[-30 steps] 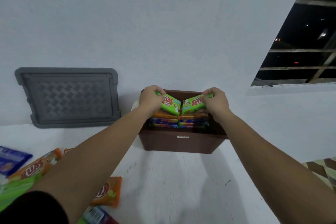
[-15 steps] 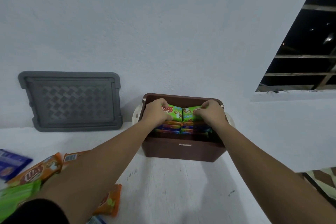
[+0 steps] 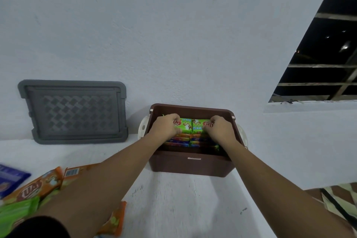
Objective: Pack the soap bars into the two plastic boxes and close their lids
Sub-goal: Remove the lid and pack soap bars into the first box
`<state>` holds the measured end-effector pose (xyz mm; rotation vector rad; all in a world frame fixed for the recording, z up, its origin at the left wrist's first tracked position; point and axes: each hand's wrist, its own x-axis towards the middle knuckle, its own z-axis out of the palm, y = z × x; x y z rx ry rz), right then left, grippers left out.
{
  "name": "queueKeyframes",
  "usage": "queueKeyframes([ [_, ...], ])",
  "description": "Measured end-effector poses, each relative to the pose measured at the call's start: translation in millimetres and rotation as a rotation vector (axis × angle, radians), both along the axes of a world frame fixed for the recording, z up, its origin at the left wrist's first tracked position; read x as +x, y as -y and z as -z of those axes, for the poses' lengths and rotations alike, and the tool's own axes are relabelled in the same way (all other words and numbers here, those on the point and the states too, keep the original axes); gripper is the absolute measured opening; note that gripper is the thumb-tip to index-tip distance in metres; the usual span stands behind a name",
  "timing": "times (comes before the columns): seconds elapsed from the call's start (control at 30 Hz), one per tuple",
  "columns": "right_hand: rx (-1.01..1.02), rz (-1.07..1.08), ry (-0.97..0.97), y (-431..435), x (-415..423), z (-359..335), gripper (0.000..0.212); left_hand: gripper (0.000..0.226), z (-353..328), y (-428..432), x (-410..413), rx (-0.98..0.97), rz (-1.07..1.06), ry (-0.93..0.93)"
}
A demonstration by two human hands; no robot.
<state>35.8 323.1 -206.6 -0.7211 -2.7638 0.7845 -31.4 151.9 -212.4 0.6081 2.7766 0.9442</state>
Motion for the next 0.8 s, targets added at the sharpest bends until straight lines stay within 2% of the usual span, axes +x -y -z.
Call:
queueKeyframes([
  [0.13,0.054,-0.044,0.074,0.0,1.4,-3.3,0.039,0.047,-3.4,0.3,0.5,-0.104,0.036,0.009],
  [0.3,0.116,-0.067,0.04,-0.9,15.6,-13.4,0.043,0.049,-14.9,7.3,7.8,-0.231,0.035,-0.063],
  [0.43,0.128,-0.099,-0.064,-6.8,42.2,-24.2,0.04,0.045,-15.6,27.5,20.9,-0.125,0.047,-0.201],
  [0.6,0.115,-0.14,-0.082,-13.4,82.1,-20.0,0.044,0.047,-10.1,55.9,42.3,0.086,0.021,-0.19],
  [0.73,-0.047,-0.089,-0.13,-16.6,109.3,-7.5,0.05,0.071,3.1,68.3,60.7,0.2,-0.091,-0.144],
  [0.8,-0.263,-0.084,-0.202,-18.0,118.8,-0.2,0.045,0.086,10.0,71.8,67.6,0.222,-0.157,-0.136],
])
